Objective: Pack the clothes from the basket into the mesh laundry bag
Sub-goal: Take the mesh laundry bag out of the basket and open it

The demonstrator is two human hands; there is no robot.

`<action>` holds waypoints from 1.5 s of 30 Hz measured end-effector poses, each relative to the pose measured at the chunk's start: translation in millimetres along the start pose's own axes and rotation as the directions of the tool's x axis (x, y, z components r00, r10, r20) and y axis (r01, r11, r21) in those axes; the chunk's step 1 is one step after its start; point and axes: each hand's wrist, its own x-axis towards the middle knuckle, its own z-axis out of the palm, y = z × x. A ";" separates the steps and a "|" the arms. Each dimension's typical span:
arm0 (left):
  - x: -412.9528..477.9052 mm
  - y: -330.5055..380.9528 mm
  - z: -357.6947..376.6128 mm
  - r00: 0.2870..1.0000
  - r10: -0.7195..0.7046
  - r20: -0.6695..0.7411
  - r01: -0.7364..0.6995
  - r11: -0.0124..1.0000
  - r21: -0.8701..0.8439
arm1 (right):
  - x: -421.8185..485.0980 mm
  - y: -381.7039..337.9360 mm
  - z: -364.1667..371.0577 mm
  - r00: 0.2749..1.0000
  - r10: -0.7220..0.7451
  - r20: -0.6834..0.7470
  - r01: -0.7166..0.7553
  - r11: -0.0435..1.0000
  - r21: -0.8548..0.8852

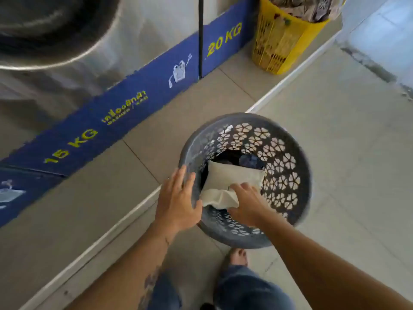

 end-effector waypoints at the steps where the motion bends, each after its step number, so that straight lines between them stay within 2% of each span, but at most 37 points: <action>1: 5.3 -9.0 18.9 0.999 0.023 -0.032 -0.024 1.000 -0.018 | 13.0 5.6 16.3 1.000 -0.016 0.000 0.016 0.999 -0.048; 3: 14.1 -23.0 51.9 0.988 0.071 -0.141 -0.078 0.996 -0.045 | 37.4 15.0 46.1 0.999 -0.029 -0.019 0.026 0.988 -0.153; 5: 18.7 -33.1 75.0 0.965 0.117 -0.233 -0.140 0.987 -0.083 | 58.8 23.5 67.8 0.999 -0.021 -0.035 0.015 0.985 -0.170; 9: 27.1 -41.5 94.9 0.905 0.178 -0.387 -0.259 0.951 -0.170 | 98.9 34.4 86.4 1.000 -0.011 -0.013 0.010 0.999 -0.052; 12: 31.8 -44.4 101.0 0.850 0.230 -0.474 -0.356 0.914 -0.194 | 121.6 37.3 87.5 0.998 -0.020 -0.065 0.020 1.000 0.000; 18: 41.7 -55.7 107.8 0.795 0.294 -0.532 -0.425 0.894 -0.141 | 134.1 31.4 75.6 0.996 -0.008 -0.088 -0.004 0.990 -0.138; 21: 44.4 -58.7 109.1 0.783 0.289 -0.551 -0.419 0.900 -0.122 | 109.2 17.8 65.6 0.984 0.039 -0.174 -0.058 0.992 -0.109; 23: 40.9 -56.2 108.4 0.753 0.298 -0.586 -0.426 0.900 -0.089 | 83.5 7.0 66.7 0.946 0.043 -0.323 -0.048 0.999 -0.006; 25: 29.8 -50.4 103.0 0.722 0.302 -0.622 -0.448 0.890 -0.088 | 52.9 -6.2 71.7 0.873 0.063 -0.483 -0.002 0.992 0.127; 28: -4.5 -38.1 87.7 0.702 0.200 -0.684 -0.453 0.866 -0.212 | 4.5 -25.7 80.1 0.736 0.044 -0.675 0.161 0.958 0.238; 30: -27.9 -34.0 81.3 0.730 0.117 -0.673 -0.405 0.868 -0.289 | -26.6 -37.9 85.0 0.655 -0.004 -0.755 0.259 0.940 0.221; 32: -50.6 -34.4 76.3 0.796 0.003 -0.605 -0.320 0.851 -0.416 | -54.0 -49.2 92.1 0.577 -0.060 -0.814 0.313 0.938 0.152; 33: -62.5 -35.0 72.9 0.829 -0.040 -0.557 -0.302 0.807 -0.507 | -66.8 -55.1 97.8 0.542 -0.097 -0.835 0.336 0.936 0.109; 35: -88.5 -34.2 65.3 0.901 -0.071 -0.428 -0.296 0.621 -0.726 | -91.8 -67.4 114.0 0.514 -0.195 -0.836 0.421 0.906 0.048; 37: -113.2 -32.9 60.5 0.938 -0.062 -0.341 -0.282 0.434 -0.856 | -116.4 -76.9 133.7 0.543 -0.308 -0.781 0.495 0.869 0.001; 40: -141.7 -32.9 58.7 0.926 -0.133 -0.352 -0.304 0.286 -0.909 | -141.8 -77.8 162.0 0.602 -0.452 -0.658 0.557 0.829 -0.060; 42: -159.8 -32.5 60.7 0.884 -0.172 -0.435 -0.358 0.351 -0.865 | -154.3 -74.5 176.4 0.612 -0.506 -0.607 0.573 0.814 -0.101; 45: -187.9 -32.8 63.3 0.811 -0.186 -0.554 -0.394 0.526 -0.754 | -169.5 -72.6 189.9 0.549 -0.573 -0.608 0.642 0.755 -0.132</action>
